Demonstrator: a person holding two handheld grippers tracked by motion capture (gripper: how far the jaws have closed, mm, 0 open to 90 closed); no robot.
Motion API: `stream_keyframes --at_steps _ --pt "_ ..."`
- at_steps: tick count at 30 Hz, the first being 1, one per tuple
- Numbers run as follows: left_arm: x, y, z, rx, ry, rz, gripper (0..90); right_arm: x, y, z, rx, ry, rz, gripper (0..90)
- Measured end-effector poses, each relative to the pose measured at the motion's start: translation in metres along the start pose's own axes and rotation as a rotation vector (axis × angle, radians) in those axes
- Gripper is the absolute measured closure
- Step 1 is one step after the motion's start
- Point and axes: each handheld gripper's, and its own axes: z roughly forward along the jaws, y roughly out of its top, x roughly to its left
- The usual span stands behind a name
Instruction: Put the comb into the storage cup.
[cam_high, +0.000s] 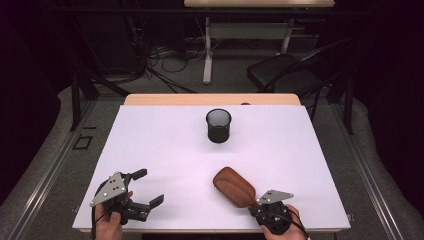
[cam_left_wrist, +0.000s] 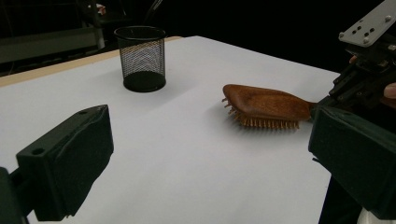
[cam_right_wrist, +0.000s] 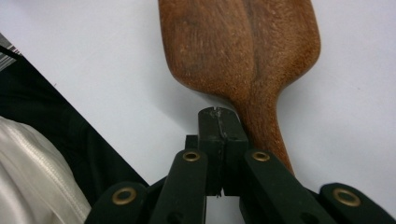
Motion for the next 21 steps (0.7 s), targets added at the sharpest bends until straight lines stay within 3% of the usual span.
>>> stream_keyframes --at_steps 12,21 --pt "0.0001 0.0 -0.0002 0.004 -0.003 0.002 0.1 0.0009 -0.0004 0.0007 -0.003 0.011 -0.004 88.2" --pt "-0.0001 -0.0001 0.0003 0.005 -0.004 0.002 0.1 0.0022 0.0 -0.0033 -0.036 0.037 0.003 82.7"
